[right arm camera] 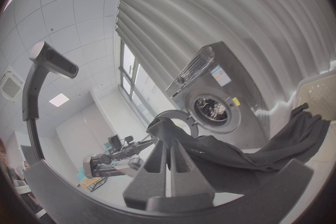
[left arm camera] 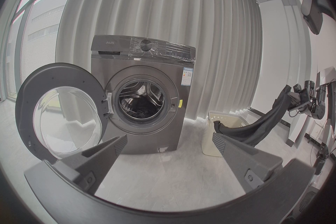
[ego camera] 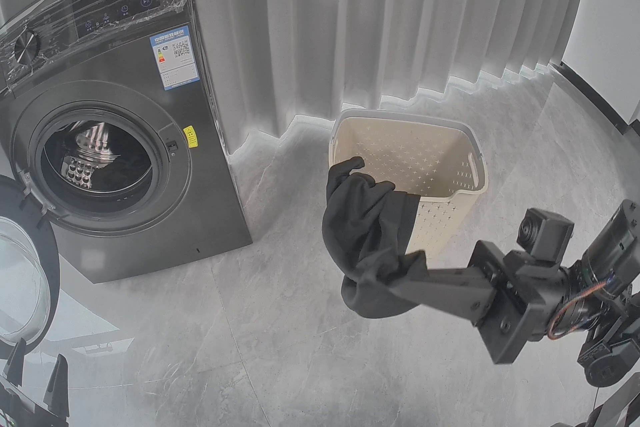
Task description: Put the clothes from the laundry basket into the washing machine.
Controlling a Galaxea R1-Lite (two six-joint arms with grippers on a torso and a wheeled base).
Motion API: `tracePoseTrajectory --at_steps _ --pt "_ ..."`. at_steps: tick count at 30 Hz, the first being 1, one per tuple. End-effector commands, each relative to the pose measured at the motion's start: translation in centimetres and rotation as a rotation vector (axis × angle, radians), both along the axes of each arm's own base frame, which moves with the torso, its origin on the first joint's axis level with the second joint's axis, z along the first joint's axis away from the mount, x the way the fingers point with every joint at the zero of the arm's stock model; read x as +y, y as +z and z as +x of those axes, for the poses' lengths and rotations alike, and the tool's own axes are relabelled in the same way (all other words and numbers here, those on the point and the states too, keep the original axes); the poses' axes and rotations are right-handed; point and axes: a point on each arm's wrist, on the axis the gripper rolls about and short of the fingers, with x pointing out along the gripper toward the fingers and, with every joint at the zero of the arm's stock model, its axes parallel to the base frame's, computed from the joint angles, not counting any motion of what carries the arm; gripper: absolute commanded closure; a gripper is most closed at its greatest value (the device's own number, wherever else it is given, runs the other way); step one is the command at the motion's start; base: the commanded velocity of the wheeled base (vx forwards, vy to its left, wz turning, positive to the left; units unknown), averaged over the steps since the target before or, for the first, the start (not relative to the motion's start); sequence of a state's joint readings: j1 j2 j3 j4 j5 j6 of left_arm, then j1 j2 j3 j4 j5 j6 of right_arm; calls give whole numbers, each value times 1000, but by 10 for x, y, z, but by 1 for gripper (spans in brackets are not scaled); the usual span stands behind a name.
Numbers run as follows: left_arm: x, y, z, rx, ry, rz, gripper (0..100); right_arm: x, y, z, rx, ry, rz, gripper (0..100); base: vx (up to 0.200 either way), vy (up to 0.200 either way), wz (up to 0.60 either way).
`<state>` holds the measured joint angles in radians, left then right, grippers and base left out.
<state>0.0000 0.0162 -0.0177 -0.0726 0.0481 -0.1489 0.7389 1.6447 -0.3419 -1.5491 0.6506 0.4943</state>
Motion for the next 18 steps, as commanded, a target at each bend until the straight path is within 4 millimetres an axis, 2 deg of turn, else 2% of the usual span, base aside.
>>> tracePoseTrajectory --at_steps 1,2,3,8,9,12,18 --pt "0 -5 0 3 1 -1 0 15 0 -34 -17 163 -4 100 0 0 0" --pt "0 -5 0 3 1 -1 0 13 3 -43 -30 193 6 100 0 0 0" --pt "0 -5 0 2 1 -1 0 12 4 -44 -28 193 9 100 0 0 0" --pt "0 -5 0 3 1 0 0 9 9 -28 -42 127 26 100 0 0 0" --pt "0 -5 0 3 1 0 0 7 11 -16 -46 78 31 100 0 0 0" --pt "0 -5 0 2 1 0 0 6 8 -3 -38 32 23 100 0 0 0" --pt "0 -5 0 3 1 0 0 2 -4 38 -36 -99 -7 100 0 0 0"
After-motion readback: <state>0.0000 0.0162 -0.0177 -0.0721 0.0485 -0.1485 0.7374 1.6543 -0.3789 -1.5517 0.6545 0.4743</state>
